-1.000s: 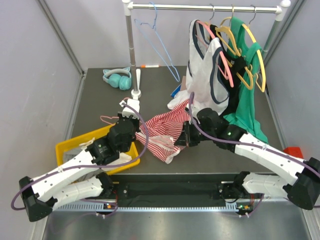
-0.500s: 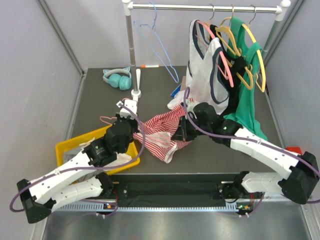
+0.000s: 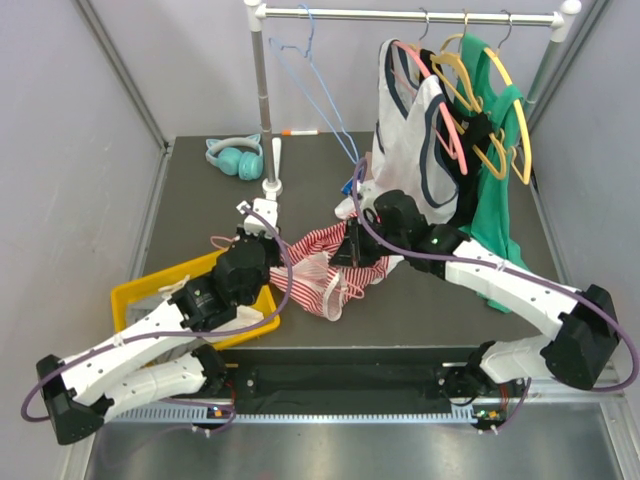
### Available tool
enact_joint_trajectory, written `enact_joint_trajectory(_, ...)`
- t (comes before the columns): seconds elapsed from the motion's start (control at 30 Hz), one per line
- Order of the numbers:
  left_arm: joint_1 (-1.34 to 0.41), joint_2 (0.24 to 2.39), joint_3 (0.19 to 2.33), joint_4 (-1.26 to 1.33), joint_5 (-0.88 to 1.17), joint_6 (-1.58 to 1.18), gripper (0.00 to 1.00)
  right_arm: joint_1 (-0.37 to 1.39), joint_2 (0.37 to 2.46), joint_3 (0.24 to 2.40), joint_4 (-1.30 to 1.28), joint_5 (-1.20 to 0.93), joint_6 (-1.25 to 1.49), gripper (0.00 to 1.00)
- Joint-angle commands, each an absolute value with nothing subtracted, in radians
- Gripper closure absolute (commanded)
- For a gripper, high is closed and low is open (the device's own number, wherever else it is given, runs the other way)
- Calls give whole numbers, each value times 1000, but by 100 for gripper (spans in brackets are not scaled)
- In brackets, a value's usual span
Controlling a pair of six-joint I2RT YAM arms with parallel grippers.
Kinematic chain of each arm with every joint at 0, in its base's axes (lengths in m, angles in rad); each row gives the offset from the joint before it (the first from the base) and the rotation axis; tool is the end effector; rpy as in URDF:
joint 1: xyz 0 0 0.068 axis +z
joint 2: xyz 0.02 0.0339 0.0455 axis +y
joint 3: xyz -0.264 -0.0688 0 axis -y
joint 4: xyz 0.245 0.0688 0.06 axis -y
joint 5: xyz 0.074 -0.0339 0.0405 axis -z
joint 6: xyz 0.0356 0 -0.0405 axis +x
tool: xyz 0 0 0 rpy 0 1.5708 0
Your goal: Place the tank top on the hanger
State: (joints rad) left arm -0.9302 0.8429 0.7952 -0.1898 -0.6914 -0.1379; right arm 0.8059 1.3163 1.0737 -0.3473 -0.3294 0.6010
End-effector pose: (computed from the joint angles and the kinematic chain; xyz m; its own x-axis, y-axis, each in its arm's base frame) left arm 0.1321 -0.1392 0.3350 -0.1733 0.0552 -0.9833 0.2256 0.9741 0.0150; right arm 0.1961 0.2210 0.3085 -0.8090 -0.0702 -0.5836 -0.4987 0.6074 0.6183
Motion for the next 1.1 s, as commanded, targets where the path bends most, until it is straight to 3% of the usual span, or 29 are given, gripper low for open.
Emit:
enact_joint_trajectory(0.0, -931, 856, 813, -106, -664, -153, 100, 819, 1322, 1141, -285, -337, 592, 100)
enact_joint_trajectory(0.4, -931, 890, 818, -77, -614, -147, 100, 842, 1345, 1152, -253, -330, 604, 97)
enact_joint_trajectory(0.47, -931, 888, 819, -78, -612, -144, 100, 842, 1342, 1151, -261, -325, 595, 87)
enact_joint_trajectory(0.5, -931, 885, 818, -78, -615, -144, 100, 844, 1333, 1154, -265, -322, 588, 68)
enact_joint_trajectory(0.57, -930, 868, 808, -75, -626, -152, 100, 844, 1319, 1155, -281, -321, 563, 47)
enact_joint_trajectory(0.6, -930, 864, 805, -74, -620, -150, 100, 844, 1303, 1157, -288, -315, 557, 31)
enact_joint_trajectory(0.67, -930, 851, 807, -84, -601, -155, 100, 844, 1284, 1161, -319, -308, 534, 16)
enact_joint_trajectory(0.8, -930, 850, 819, -117, -581, -164, 100, 844, 1217, 1170, -397, -256, 488, 6)
enact_joint_trajectory(1.07, -930, 844, 833, -140, -557, -170, 100, 845, 1091, 1111, -497, -228, 347, 7)
